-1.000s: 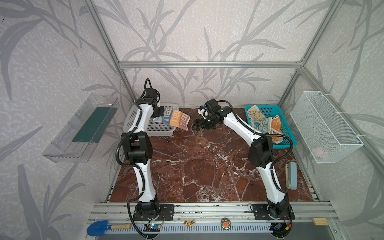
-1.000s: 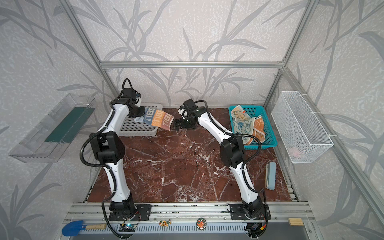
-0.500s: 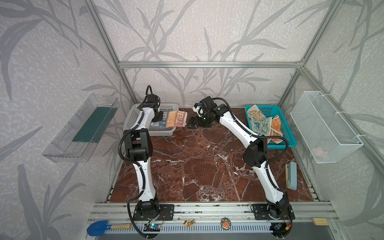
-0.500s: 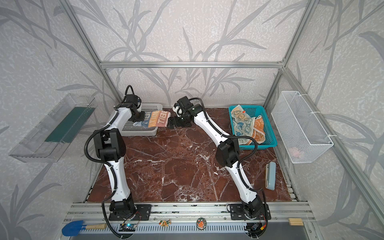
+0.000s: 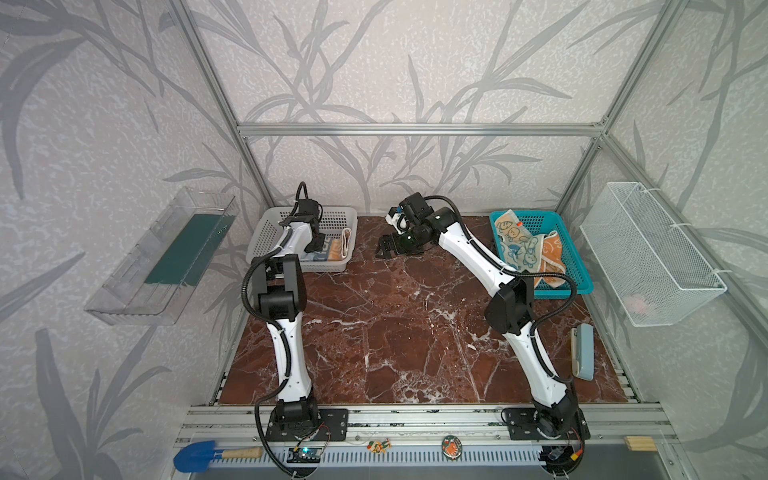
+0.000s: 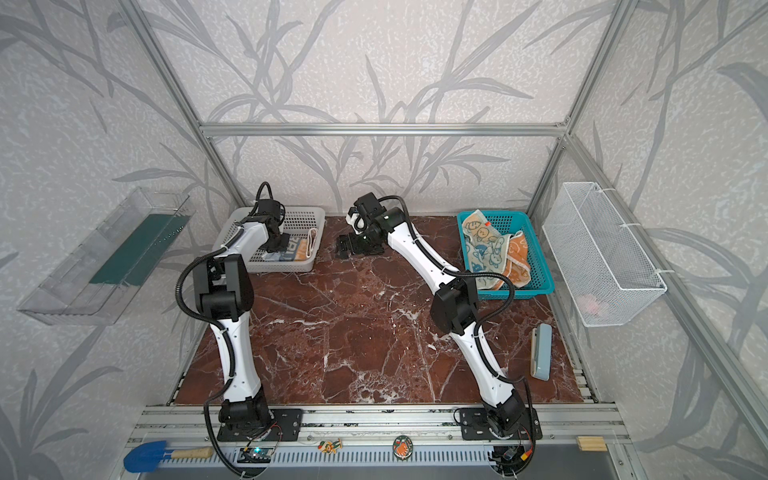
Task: Fold and stack the towels
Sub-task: 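Carry the striped towel over the white basket with the left gripper while the right releases, then lower the striped towel into the white basket and open the left gripper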
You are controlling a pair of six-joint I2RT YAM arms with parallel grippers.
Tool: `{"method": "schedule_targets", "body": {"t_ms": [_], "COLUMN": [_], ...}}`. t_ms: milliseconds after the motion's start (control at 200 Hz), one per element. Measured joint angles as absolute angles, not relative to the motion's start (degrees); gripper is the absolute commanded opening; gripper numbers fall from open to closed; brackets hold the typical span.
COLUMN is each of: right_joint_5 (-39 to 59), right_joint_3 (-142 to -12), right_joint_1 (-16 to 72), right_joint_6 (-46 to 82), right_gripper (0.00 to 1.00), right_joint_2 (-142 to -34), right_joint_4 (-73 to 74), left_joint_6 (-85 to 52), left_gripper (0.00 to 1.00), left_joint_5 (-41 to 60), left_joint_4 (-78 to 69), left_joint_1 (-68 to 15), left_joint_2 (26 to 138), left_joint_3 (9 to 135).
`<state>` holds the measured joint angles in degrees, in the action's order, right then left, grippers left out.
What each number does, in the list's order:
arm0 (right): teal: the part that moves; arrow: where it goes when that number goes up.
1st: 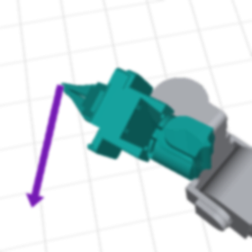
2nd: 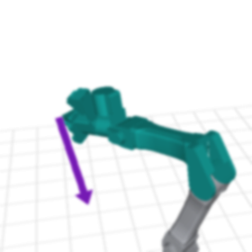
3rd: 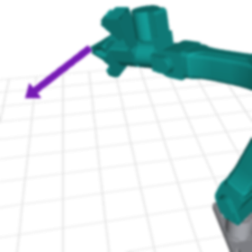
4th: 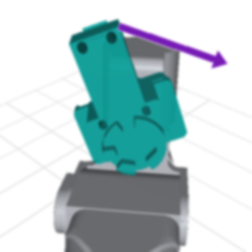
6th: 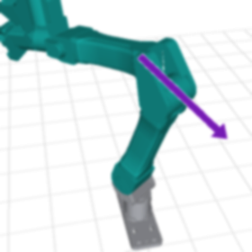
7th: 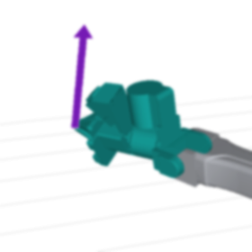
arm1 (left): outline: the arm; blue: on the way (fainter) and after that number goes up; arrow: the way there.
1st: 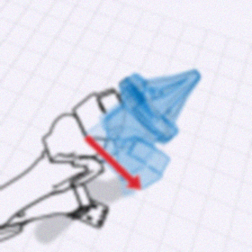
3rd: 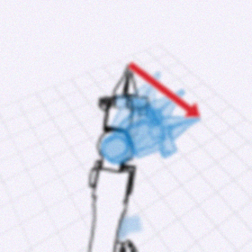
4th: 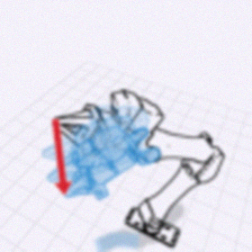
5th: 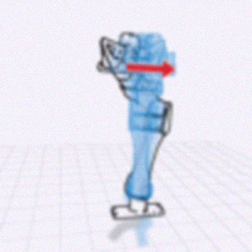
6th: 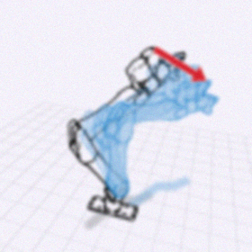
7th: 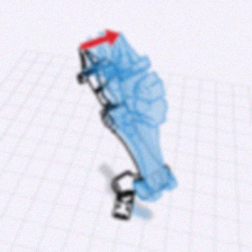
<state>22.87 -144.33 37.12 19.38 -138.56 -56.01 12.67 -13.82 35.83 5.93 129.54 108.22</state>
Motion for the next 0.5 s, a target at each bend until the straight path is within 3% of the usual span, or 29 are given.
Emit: {"method": "schedule_targets", "body": {"t_ms": [505], "right_joint_5": [22.39], "right_joint_3": [-143.31], "right_joint_1": [37.10], "right_joint_6": [17.02], "right_gripper": [0.99], "right_joint_2": [-138.54], "right_joint_4": [-56.60], "left_joint_6": [19.86], "left_gripper": [0.00], "left_joint_5": [-19.31], "left_joint_4": [31.05], "left_joint_1": [6.87], "left_joint_2": [129.54], "left_joint_3": [107.94]}}
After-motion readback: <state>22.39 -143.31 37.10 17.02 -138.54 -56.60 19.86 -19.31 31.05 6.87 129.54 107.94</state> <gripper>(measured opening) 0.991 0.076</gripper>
